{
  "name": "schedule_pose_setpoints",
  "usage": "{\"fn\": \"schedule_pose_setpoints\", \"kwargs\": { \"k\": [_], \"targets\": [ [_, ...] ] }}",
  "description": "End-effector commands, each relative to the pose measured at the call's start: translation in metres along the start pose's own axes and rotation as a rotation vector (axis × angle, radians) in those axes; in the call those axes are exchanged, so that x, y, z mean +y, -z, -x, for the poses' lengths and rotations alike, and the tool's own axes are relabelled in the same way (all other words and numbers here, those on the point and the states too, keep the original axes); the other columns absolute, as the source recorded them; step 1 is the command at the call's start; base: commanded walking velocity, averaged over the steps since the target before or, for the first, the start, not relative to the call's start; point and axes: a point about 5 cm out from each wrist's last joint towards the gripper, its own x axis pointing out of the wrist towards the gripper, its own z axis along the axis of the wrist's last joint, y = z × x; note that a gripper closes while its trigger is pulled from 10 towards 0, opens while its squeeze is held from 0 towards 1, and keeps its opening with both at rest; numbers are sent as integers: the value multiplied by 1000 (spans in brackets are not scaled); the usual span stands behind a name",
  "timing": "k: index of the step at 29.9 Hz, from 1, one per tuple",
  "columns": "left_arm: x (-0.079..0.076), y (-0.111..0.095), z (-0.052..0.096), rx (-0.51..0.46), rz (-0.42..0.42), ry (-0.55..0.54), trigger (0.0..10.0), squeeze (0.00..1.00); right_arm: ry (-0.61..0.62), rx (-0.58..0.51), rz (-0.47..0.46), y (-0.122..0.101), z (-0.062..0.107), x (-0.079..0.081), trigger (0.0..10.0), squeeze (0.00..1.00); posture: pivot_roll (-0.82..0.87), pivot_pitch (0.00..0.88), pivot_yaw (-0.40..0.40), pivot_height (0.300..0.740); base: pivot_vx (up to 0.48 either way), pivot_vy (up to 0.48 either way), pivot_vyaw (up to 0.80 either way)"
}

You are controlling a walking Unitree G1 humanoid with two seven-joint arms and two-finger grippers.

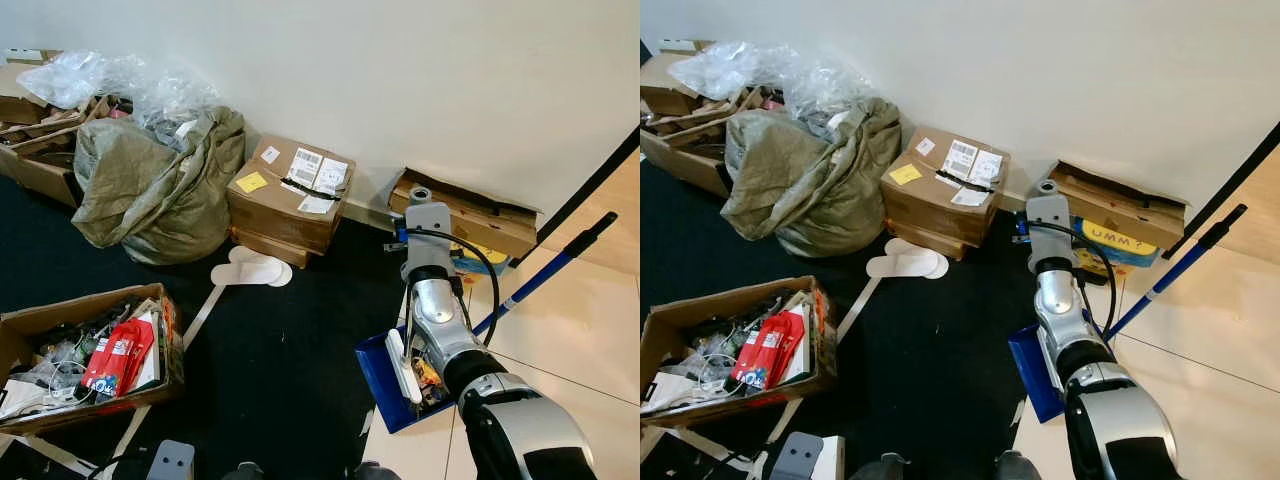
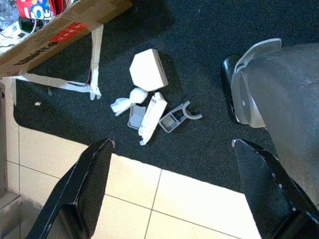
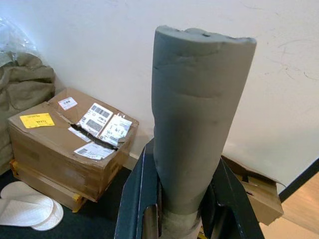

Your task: Sweep floor

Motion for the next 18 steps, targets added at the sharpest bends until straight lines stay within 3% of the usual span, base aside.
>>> {"fn": "schedule_pose_setpoints", "kwargs": {
  "k": [1, 18],
  "targets": [
    [-11, 15, 5, 56, 13, 29, 10000, 0, -11, -82, 18, -14, -7, -3, 10000, 0, -44, 196, -27, 740, 0, 0, 0],
    [-11, 12, 3, 55, 12, 29, 10000, 0, -90, -186, 42, -33, -14, 3, 10000, 0, -51, 162, -29, 740, 0, 0, 0]
  ]
}}
